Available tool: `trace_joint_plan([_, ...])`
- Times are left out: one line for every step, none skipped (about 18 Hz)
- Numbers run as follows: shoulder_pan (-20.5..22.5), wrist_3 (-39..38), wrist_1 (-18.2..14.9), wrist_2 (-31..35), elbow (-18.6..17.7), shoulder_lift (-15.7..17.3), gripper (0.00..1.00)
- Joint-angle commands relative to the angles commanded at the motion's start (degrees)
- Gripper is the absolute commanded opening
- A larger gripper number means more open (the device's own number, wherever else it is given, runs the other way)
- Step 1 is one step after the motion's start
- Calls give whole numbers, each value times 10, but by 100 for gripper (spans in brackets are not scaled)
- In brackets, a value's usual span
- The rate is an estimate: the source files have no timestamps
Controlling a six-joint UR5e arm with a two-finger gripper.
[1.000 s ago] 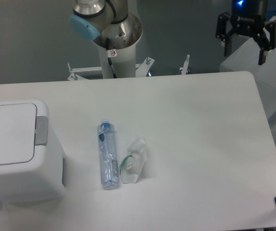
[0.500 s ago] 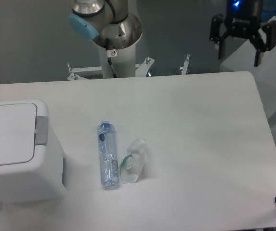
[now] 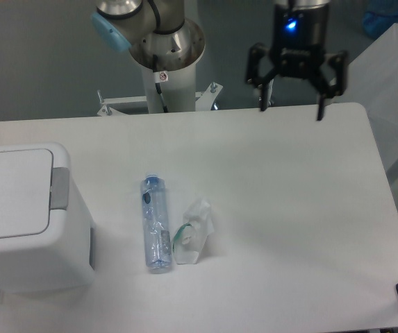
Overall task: Open the trash can
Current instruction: 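Move the open gripper across the table toward the white trash can lid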
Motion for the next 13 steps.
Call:
trace_joint_plan([-13, -31, 11, 0, 0, -3, 100])
trace_joint_plan([-29, -60, 24, 0, 0, -8, 100])
trace_joint_plan([-50, -92, 37, 0, 0, -11, 100])
trace_joint_plan([-66, -133, 54, 0, 1, -20, 100])
trace_joint_plan([-82, -174, 76, 0, 0, -28, 100])
trace_joint_plan([-99, -210, 99, 0, 1, -37, 100])
trace_joint_plan([-112, -243, 118, 0, 1, -44, 100])
trace_joint_plan([-120, -274, 125, 0, 0, -47, 100])
trace_joint_plan([-131, -297, 126, 0, 0, -50, 100])
trace_joint_plan([-141, -314, 126, 0, 0, -53, 100])
trace_joint_plan([-149, -328, 126, 0, 0, -54, 100])
trace_joint_plan([-157, -343, 126, -1, 0, -57, 100])
trace_joint_plan([-164, -363, 126, -2, 1, -60, 100])
